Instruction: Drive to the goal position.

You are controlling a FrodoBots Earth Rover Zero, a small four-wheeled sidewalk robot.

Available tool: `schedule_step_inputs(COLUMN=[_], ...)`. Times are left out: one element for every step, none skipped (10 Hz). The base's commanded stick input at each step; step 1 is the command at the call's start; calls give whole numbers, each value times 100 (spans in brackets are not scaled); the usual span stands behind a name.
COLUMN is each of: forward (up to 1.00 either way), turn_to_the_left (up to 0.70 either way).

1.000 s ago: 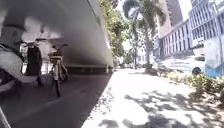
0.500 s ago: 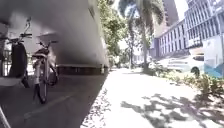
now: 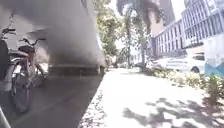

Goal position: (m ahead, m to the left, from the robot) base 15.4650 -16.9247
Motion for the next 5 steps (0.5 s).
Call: schedule_step_inputs(forward=[45,45,45,45,45], turn_to_the_left=[0,0,0,0,0])
